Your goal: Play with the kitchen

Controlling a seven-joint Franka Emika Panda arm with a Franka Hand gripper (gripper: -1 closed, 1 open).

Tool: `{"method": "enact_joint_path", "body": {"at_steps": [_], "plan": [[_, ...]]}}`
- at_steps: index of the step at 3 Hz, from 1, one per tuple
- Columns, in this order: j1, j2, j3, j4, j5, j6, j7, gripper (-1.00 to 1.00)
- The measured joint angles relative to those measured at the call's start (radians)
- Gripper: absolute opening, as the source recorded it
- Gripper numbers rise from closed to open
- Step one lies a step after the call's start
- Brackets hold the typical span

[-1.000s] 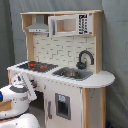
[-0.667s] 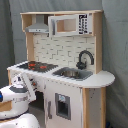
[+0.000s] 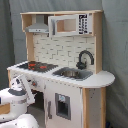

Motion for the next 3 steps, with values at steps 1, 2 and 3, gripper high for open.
{"method": "enact_joint_path", "body": {"at_steps": [1, 2, 3], "plan": [[0.029, -0.004, -0.063, -0.019, 0.000, -0.004, -0.070, 1.00], [0.076, -0.006, -0.103, -0.019, 0.000, -0.050, -0.140, 1.00], [0.125, -0.015, -0.142, -0.018, 0.000, -0.096, -0.218, 1.00]]}}
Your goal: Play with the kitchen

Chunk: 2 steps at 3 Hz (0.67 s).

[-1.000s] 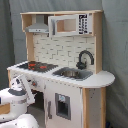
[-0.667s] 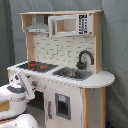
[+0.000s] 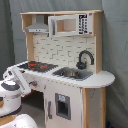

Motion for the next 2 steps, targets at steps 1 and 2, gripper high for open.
{"method": "enact_joint_path", "body": {"at_steps": [1, 2], "plan": [[0.039, 0.000, -0.037, 0.005, 0.000, -0.039, -0.085, 1.00], [0.069, 0.000, -0.075, 0.012, 0.000, -0.072, -0.176, 1.00]]}}
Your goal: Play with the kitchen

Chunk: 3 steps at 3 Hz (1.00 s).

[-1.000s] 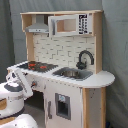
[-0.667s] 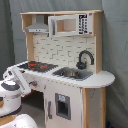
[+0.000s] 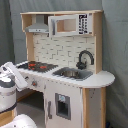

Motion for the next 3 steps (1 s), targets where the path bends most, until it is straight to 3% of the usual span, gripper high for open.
{"method": "enact_joint_path", "body": {"at_steps": [3], "plan": [[0.081, 0.004, -0.101, 0.055, 0.000, -0.126, -0.302, 1.00]]}}
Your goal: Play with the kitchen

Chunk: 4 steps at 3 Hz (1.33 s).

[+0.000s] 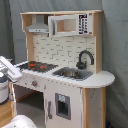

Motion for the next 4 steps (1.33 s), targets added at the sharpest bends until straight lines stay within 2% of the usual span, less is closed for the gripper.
{"method": "enact_joint_path", "body": {"at_steps": [2, 4], "plan": [[0.043, 0.000, -0.065, 0.035, 0.000, -0.106, -0.165, 1.00], [0.095, -0.002, -0.165, 0.063, 0.000, -0.230, -0.321, 1.00]]}}
